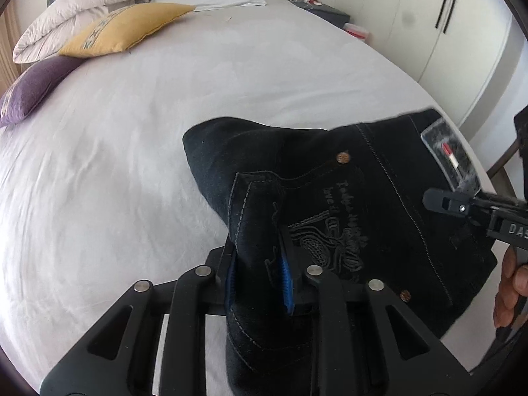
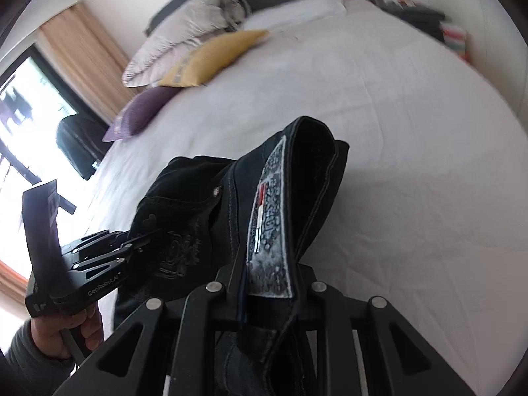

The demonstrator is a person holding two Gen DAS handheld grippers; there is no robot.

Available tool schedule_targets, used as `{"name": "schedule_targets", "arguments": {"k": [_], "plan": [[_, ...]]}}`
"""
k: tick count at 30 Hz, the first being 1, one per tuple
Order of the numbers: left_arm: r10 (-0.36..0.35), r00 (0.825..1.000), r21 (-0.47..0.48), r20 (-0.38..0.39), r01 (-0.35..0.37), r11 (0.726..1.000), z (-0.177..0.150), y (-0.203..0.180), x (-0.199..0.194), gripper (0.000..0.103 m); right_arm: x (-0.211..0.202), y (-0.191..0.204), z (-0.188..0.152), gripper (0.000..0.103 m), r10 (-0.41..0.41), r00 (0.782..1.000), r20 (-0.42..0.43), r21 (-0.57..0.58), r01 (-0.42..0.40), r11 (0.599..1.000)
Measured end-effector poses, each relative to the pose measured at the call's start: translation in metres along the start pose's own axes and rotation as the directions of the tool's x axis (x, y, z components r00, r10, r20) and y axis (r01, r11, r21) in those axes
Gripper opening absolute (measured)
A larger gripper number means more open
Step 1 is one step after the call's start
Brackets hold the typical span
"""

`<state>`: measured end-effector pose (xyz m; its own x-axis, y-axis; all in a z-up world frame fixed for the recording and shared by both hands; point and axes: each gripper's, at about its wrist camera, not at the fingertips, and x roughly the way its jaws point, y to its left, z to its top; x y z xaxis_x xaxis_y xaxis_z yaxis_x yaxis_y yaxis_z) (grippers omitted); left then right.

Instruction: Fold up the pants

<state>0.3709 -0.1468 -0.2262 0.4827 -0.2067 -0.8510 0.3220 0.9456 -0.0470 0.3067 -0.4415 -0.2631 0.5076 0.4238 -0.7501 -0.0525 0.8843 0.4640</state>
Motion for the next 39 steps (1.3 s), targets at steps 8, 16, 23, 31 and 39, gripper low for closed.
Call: {"name": "schedule_targets", "arguments": {"k": [8,16,23,31,39], "plan": [[0.000,1.000,-0.079,0.027,0.002,0.997,-0.006,0.016,-0.004,0.046,0.001,-0.021,-0.018,0.064,0.022,1.000,-0.017,0.081,-0.020,0.997],[0.183,0.920,-0.088,0.346,-0.162,0.983,-0.041,0.006,-0.144,0.090,-0.100,0.004,-0.047,0.077,-0.148,0.974,0.172,0.033,0.144,0.989],[0.350,0.706,-0.141,0.616,-0.338,0.931,-0.107,-0.039,-0.292,0.103,-0.240,0.093,-0.097,0.103,-0.176,0.773,0.610,-0.133,0.319,0.938],[0.290,0.629,-0.144,0.722,-0.274,0.951,-0.159,-0.079,-0.400,0.103,-0.335,0.157,-0.132,0.103,-0.112,0.615,0.780,-0.138,0.344,0.929],[0.285,0.754,-0.134,0.592,-0.257,0.957,-0.170,-0.086,-0.401,0.103,-0.350,0.168,-0.149,0.103,-0.137,0.723,0.677,-0.148,0.316,0.937]]}}
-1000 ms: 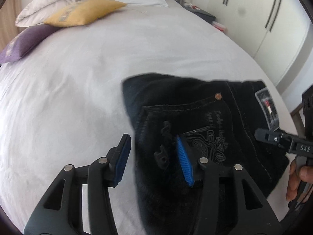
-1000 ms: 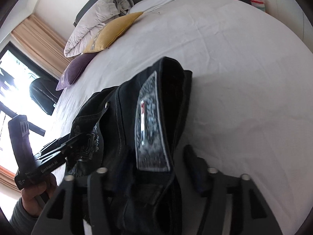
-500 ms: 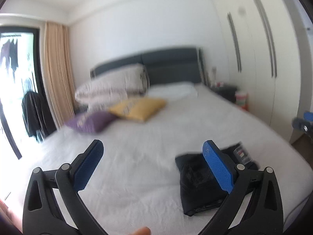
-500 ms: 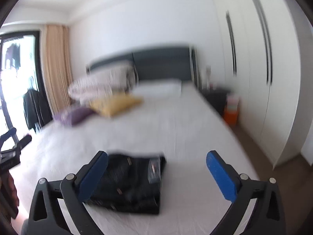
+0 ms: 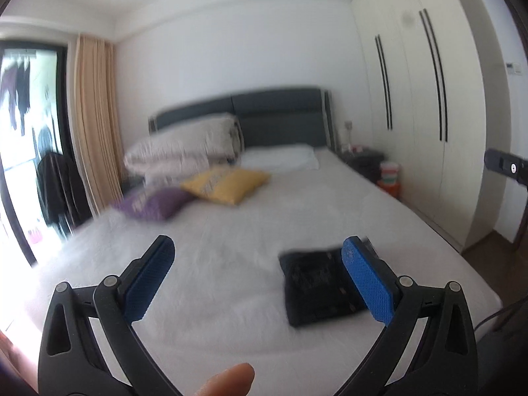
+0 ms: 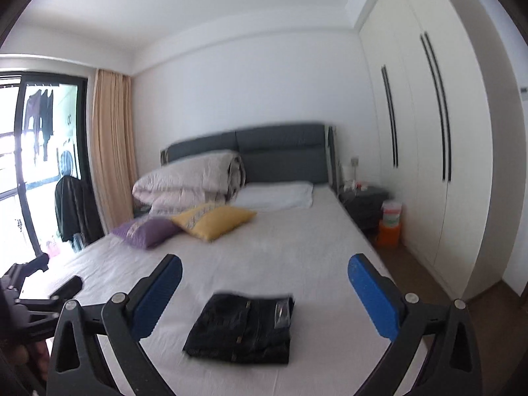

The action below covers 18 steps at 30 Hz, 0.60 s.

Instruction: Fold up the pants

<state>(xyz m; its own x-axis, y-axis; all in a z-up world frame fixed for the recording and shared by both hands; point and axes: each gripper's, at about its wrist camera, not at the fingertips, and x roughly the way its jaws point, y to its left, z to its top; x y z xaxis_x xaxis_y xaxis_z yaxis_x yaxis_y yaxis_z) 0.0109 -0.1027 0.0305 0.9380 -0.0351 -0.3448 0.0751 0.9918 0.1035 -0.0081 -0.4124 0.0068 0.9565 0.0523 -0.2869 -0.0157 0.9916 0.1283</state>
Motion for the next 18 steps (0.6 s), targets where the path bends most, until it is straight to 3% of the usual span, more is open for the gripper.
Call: {"name": "schedule_targets", "arguments": {"k": [4,8,11,18], "plan": [[-0.020,0.985,-0.054,-0.173,0.010,0.998,-0.024,-0.006,0.020,0.103,0.012,0.001,-0.020,0.103,-0.058,0.993,-0.099,0.017,0.060,0.998],[-0.040,0.960,-0.095,-0.277,0.015,0.995,-0.048,-0.011,0.042,0.103,0.026,0.004,-0.040,0.103,-0.076,0.982,-0.176,0.029,0.082,0.996],[-0.012,0.951,-0.077,-0.309,-0.012,0.997,-0.057,-0.017,0.055,0.103,0.036,0.011,-0.052,0.103,-0.076,0.974,-0.214,0.013,0.081,0.997],[-0.037,0.921,-0.084,-0.387,0.005,0.996,-0.081,-0.024,0.093,0.103,0.051,0.027,-0.075,0.103,-0.068,0.952,-0.298,0.010,0.074,0.997]]}}
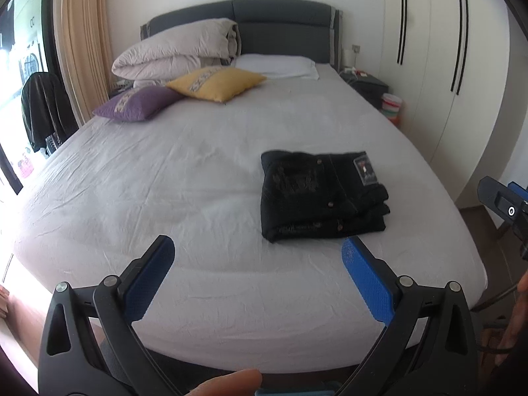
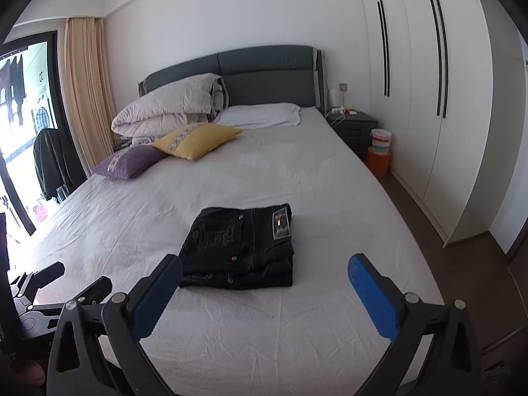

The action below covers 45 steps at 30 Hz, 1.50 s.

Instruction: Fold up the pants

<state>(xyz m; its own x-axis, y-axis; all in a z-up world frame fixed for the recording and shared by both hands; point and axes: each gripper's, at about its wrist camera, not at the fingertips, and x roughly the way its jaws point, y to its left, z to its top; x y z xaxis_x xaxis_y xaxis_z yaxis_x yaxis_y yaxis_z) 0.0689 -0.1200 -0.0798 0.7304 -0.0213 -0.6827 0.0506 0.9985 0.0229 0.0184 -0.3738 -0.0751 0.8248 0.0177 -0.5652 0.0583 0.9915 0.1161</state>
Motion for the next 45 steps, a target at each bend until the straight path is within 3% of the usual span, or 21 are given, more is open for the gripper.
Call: {"name": "schedule_targets", "arguments": {"k": [45], "plan": [[-0.037,0.996,-0.059,-0.082,0.032,0.998,-0.011,0.011,0.028,0.103,0.015,0.012,-0.022,0.103,-0.033,0.993,-0.113,-0.030,0.030,0.999]]}}
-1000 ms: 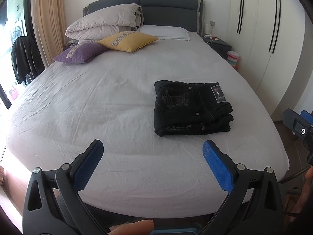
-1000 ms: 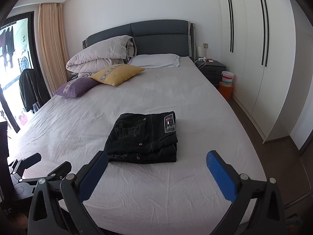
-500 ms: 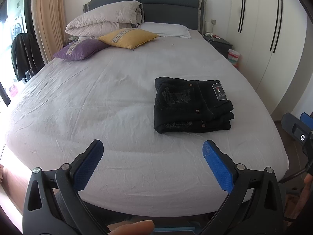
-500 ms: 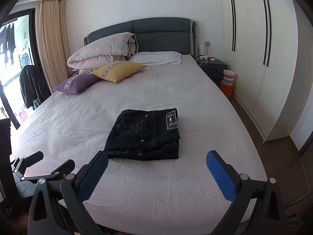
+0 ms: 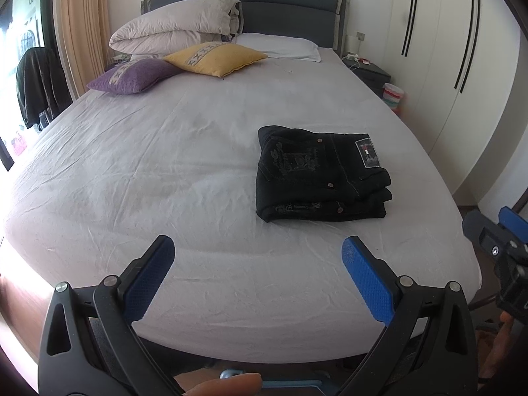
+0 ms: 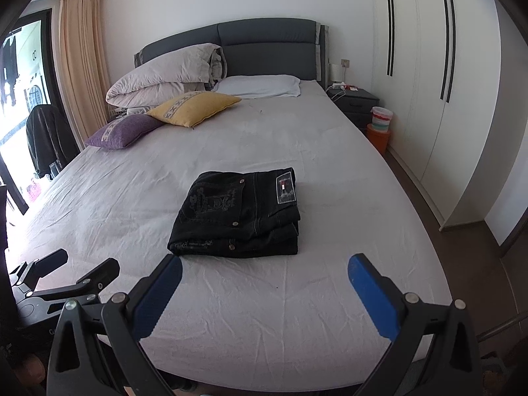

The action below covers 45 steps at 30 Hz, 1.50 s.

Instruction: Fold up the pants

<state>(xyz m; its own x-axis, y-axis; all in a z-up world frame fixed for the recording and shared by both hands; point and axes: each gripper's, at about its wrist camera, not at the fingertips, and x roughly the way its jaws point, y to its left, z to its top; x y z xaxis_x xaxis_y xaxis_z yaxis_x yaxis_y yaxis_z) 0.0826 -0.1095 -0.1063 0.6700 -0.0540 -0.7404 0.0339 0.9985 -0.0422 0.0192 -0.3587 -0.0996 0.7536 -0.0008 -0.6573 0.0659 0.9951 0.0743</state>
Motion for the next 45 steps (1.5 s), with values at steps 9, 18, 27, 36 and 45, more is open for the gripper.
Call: {"name": "schedule_targets", "arguments": {"k": [9,18,27,36,45], "plan": [[0.000,1.000,0.000,-0.001,0.000,1.000,0.0004,-0.0001,0.0006,0.103,0.0010,0.0014,0.0006,0.103,0.004,1.000,-0.003,-0.006,-0.004,1.000],[-0.002,1.000,-0.001,-0.002,0.002,1.000,0.0015,0.0002,0.0012,0.103,0.0008,0.0020,0.0003,0.103,0.005,1.000,-0.004,-0.006,-0.005,1.000],[-0.001,1.000,0.000,-0.002,0.001,1.000,0.0013,-0.0002,0.0011,0.103,0.0013,0.0033,-0.0001,0.103,0.005,1.000,-0.005,-0.006,-0.005,1.000],[-0.001,1.000,-0.001,-0.003,0.001,1.000,0.0013,-0.0004,0.0012,0.103,0.0009,0.0037,-0.0001,0.103,0.004,1.000,-0.005,-0.005,-0.004,1.000],[-0.002,1.000,-0.001,-0.002,0.002,1.000,0.0013,-0.0003,0.0010,0.103,0.0010,0.0043,-0.0001,0.103,0.005,1.000,-0.006,-0.006,-0.005,1.000]]}}
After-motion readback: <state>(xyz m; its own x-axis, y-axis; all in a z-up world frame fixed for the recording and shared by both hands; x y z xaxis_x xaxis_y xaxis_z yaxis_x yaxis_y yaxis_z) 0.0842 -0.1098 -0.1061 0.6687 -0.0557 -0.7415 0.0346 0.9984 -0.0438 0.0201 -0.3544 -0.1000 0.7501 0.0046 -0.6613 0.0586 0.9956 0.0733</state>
